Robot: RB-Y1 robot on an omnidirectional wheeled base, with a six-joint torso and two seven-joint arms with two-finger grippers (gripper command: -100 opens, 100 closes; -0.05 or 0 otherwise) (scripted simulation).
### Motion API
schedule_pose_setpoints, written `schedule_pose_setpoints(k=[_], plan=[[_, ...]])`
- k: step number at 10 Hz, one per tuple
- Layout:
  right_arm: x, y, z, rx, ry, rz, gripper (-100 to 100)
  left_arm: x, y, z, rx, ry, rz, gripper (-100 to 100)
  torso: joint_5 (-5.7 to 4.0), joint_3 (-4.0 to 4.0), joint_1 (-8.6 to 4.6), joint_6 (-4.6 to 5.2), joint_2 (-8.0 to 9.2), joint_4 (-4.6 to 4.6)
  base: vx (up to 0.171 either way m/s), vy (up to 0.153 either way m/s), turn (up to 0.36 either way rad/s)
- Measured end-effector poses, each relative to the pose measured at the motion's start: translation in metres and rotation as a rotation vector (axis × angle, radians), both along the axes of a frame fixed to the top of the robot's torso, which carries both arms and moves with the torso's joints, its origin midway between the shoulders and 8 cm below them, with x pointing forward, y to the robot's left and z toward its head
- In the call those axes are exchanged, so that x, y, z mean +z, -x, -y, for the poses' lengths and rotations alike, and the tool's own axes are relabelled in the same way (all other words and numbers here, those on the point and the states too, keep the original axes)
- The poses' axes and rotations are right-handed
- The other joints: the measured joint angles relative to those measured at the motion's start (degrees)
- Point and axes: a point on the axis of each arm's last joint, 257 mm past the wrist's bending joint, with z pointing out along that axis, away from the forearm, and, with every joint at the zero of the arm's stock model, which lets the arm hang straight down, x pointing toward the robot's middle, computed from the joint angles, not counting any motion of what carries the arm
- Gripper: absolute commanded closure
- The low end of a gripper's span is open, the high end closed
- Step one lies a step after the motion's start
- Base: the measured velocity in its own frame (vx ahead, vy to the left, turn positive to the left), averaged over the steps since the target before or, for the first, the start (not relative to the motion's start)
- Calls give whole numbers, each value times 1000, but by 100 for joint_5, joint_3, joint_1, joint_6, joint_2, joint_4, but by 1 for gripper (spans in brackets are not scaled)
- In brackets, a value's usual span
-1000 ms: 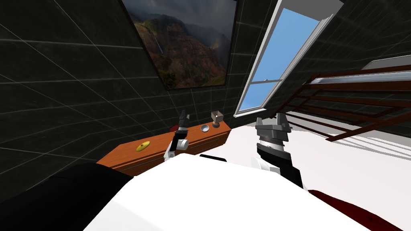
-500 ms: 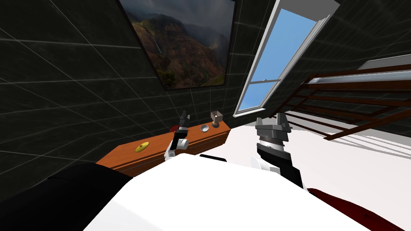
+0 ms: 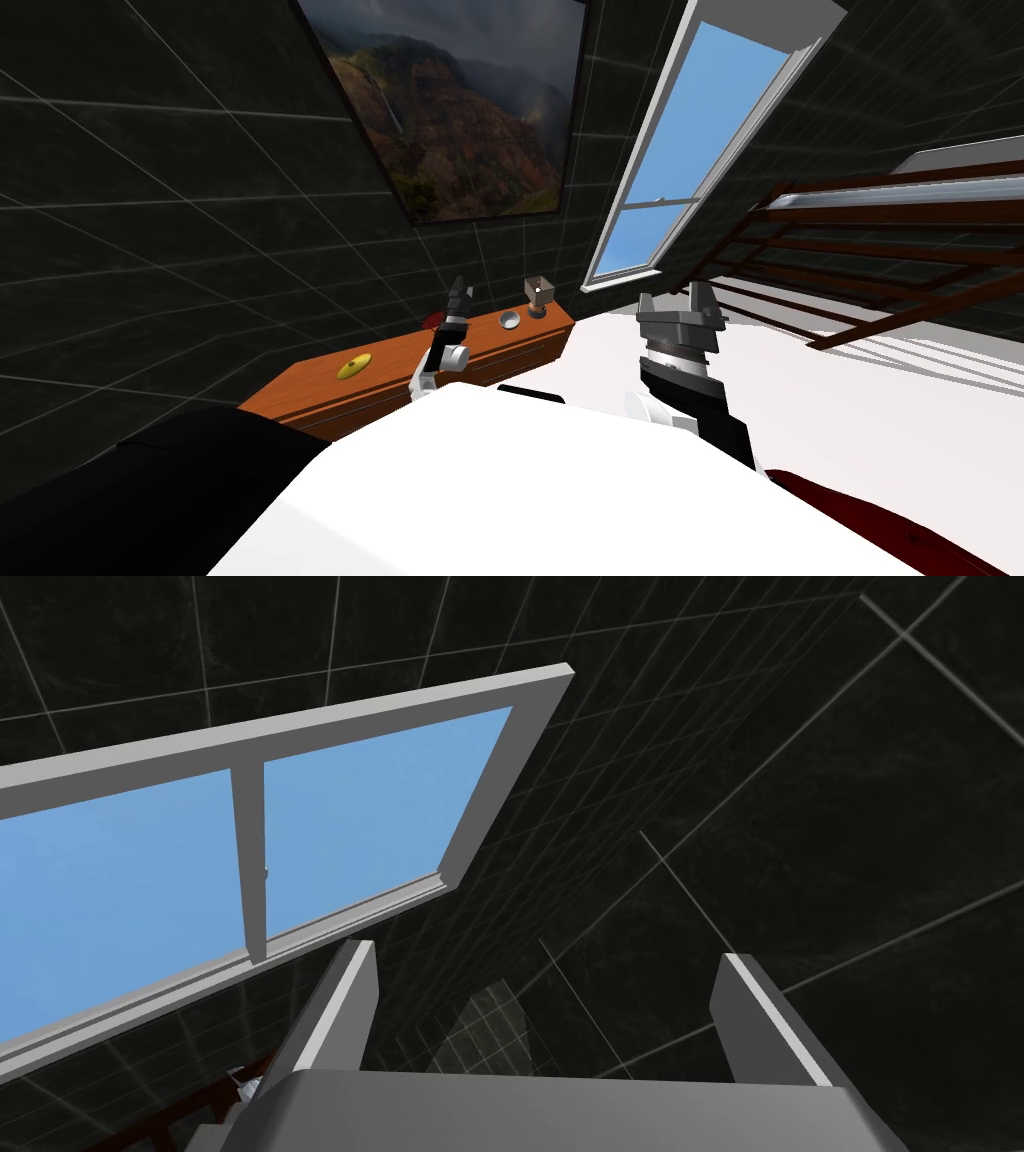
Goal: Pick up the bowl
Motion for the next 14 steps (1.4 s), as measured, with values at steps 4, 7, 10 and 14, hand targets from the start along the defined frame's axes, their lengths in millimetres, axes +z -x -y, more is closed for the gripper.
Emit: schedule_pose_setpoints(k=[4, 7, 10, 14], plan=[[0, 0, 0, 0, 0, 0, 0, -31, -20, -15, 22, -10, -118, -100, -1, -1, -2, 0, -1, 0, 2, -12, -37], [0, 0, 0, 0, 0, 0, 0, -62, -33, -34, 46, -10, -220, -100, 0, 0, 3, -2, 0, 0, 0, -2, -6], [0, 0, 0, 0, 0, 0, 0, -65, -35, -36, 48, -9, -232, -100, 0, 1, 0, -1, 1, 0, 1, -5, -14], [0, 0, 0, 0, 0, 0, 0, -65, -35, -36, 48, -10, -232, -100, 1, 1, 4, -2, 2, 0, 0, 2, 5]])
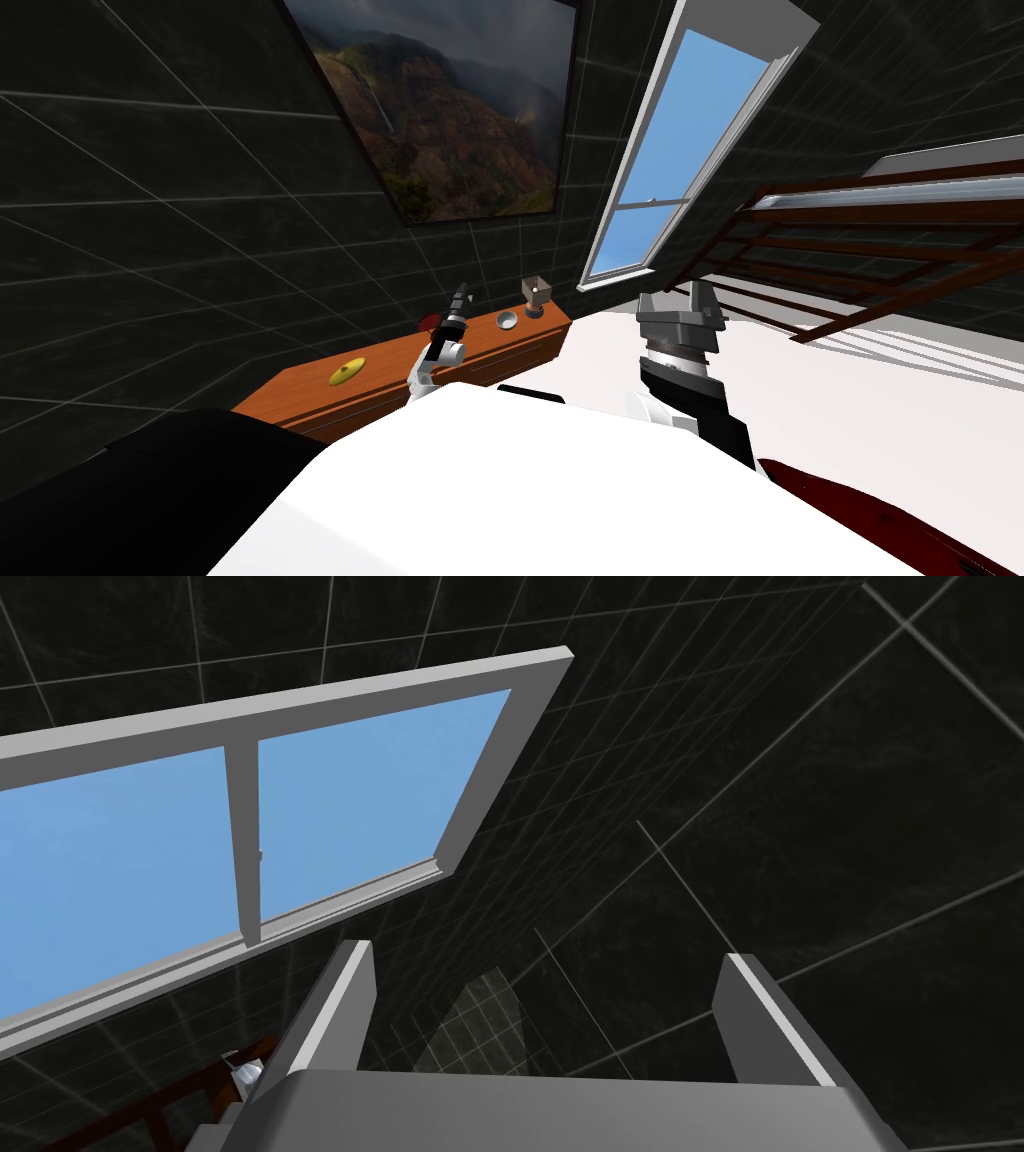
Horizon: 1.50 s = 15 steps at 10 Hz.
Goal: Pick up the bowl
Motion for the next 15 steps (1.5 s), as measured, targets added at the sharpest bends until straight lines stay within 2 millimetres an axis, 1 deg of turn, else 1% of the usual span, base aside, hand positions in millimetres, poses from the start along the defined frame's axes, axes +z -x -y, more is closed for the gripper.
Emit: schedule_pose_setpoints(k=[1, 5, 8, 12, 15], plan=[[0, 0, 0, 0, 0, 0, 0, 0, 0, 0, 0, 0, 0, -100, 0, 0, -1, 0, 0, 0, 5, -14, -16], [0, 0, 0, 0, 0, 0, 0, -26, -19, -4, -1, 25, -95, -100, -2, -2, -8, 1, -4, -1, 6, -17, -24], [0, 0, 0, 0, 0, 0, 0, -53, -33, -7, -2, 48, -187, -100, -2, -3, -11, 1, -5, -1, 7, -21, -33], [0, 0, 0, 0, 0, 0, 0, -80, -45, -11, -1, 69, -287, -100, -2, -2, -8, 0, -3, -1, 5, -21, -44], [0, 0, 0, 0, 0, 0, 0, -105, -55, -15, 2, 86, -379, -100, -2, -3, -9, 0, -4, -1, 8, -25, -44]])
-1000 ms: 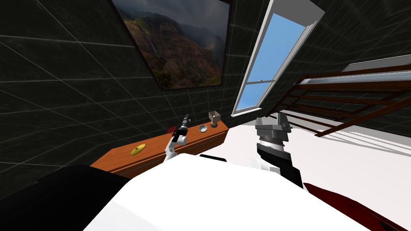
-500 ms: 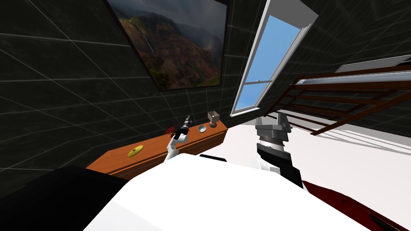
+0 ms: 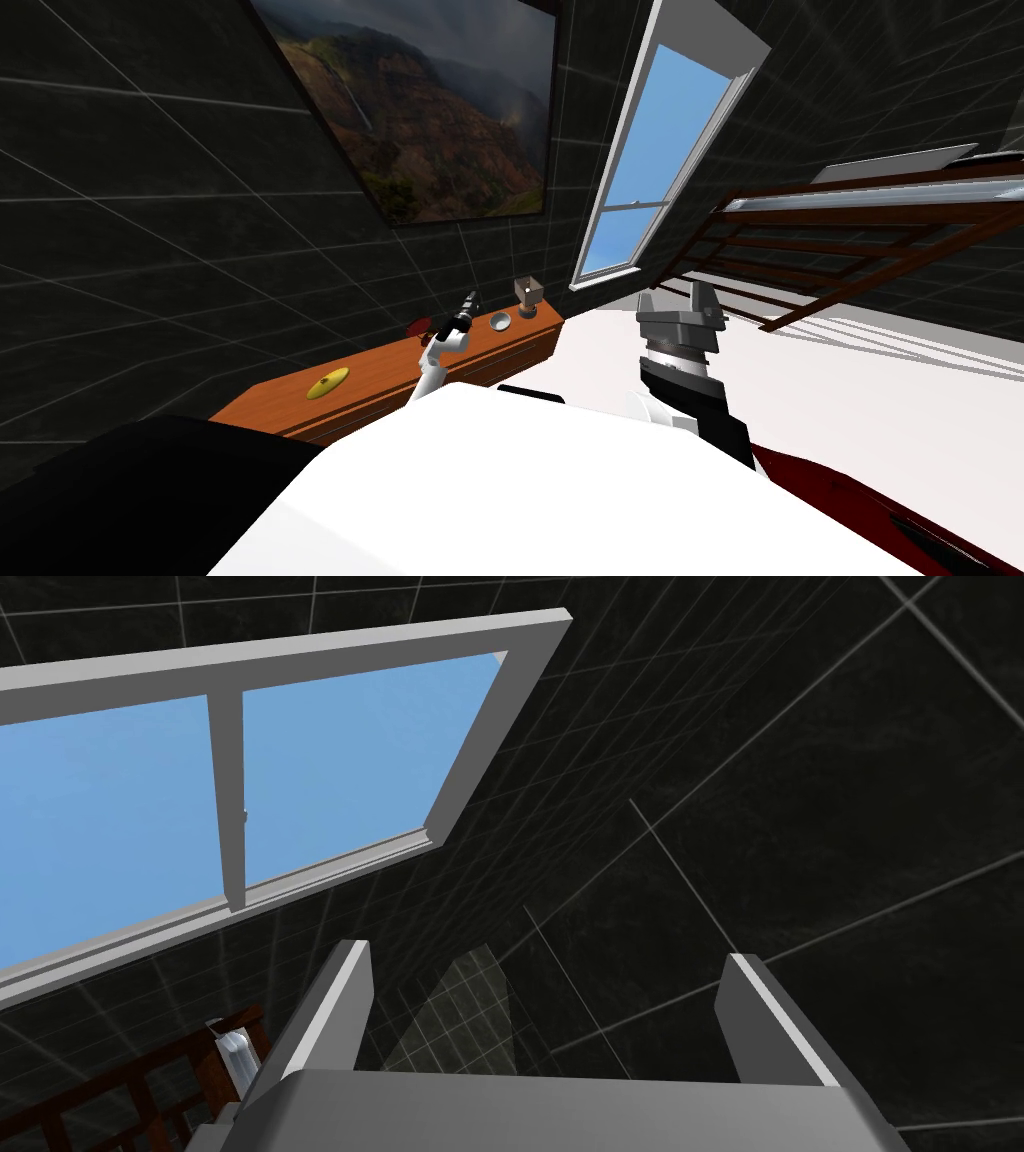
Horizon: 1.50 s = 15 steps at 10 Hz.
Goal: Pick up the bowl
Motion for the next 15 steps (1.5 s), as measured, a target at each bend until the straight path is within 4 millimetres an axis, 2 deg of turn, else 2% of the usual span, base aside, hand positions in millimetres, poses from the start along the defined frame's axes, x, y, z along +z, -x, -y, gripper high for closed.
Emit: schedule_pose_setpoints(k=[2, 6, 11, 15], plan=[[0, 0, 0, 0, 0, 0, 0, -24, -3, -7, 4, 13, -71, -100, -1, 0, -5, 2, -1, 0, 3, -16, -42], [0, 0, 0, 0, 0, 0, 0, -56, -10, -13, 12, 31, -182, -100, -1, 0, -6, 1, -1, 0, 9, -27, -49], [0, 0, 0, 0, 0, 0, 0, -92, -9, -24, 25, 53, -314, -100, 0, 1, -2, 0, 2, 0, 8, -27, -55], [0, 0, 0, 0, 0, 0, 0, -130, -4, -36, 48, 75, -446, -100, -1, 1, -2, 0, 2, 0, 7, -34, -86]])
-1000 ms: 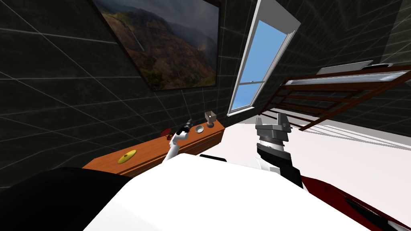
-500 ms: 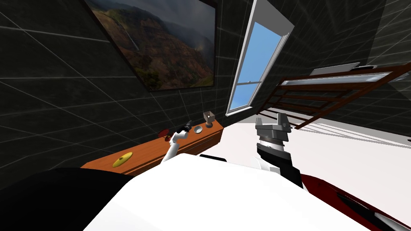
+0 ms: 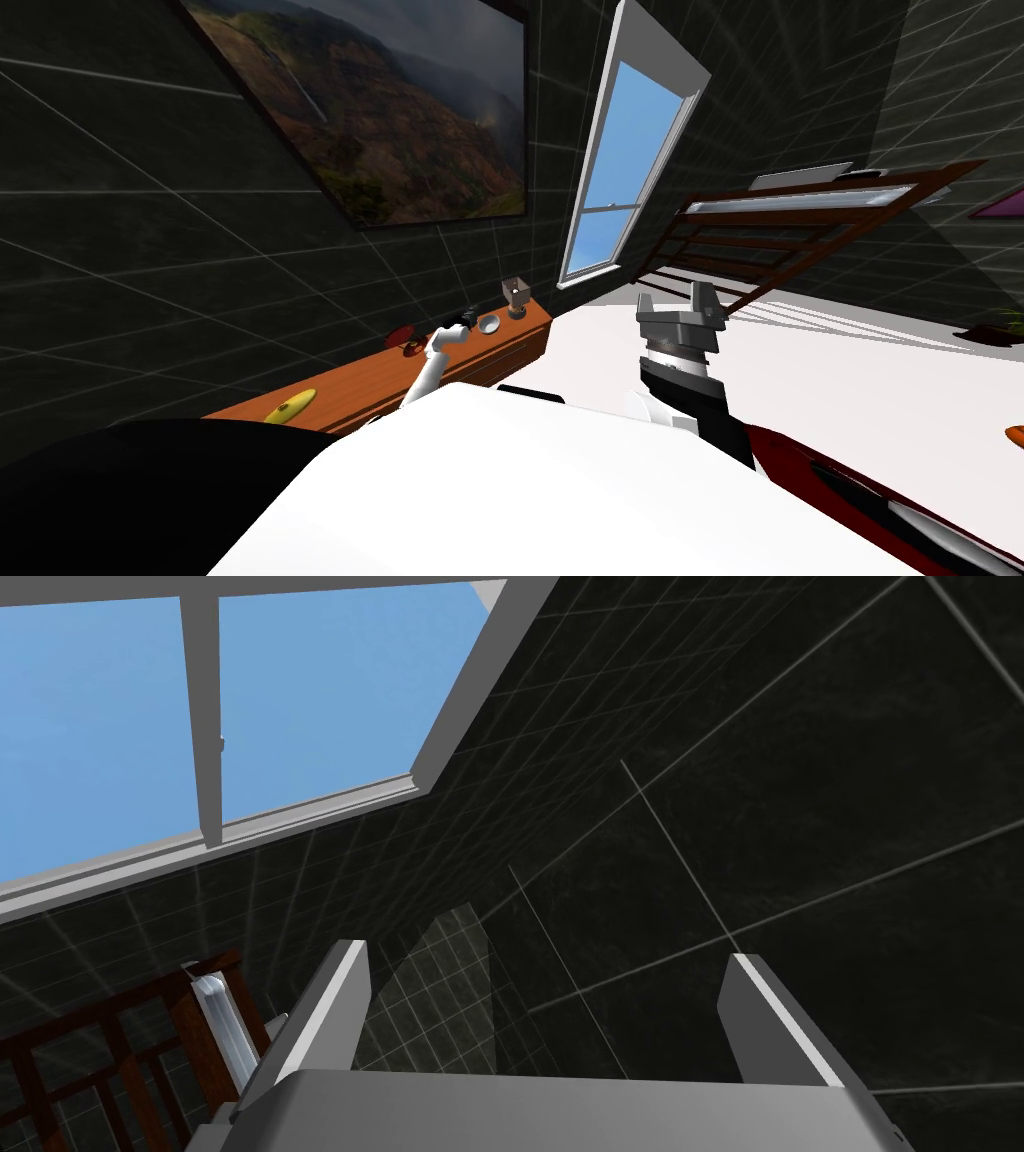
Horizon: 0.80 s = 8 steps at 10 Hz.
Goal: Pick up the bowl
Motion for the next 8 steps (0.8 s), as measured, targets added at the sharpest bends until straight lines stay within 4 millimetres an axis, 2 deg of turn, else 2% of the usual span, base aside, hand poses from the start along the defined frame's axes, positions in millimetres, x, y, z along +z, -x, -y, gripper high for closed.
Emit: schedule_pose_setpoints(k=[5, 8], plan=[[0, 0, 0, 0, 0, 0, 0, -41, 12, -17, 34, 24, -153, -100, 0, 0, 0, -1, 0, 0, 6, -27, -69], [0, 0, 0, 0, 0, 0, 0, -69, 26, -32, 62, 40, -250, -100, 0, 1, -1, -1, 1, 0, 7, -30, -91]])
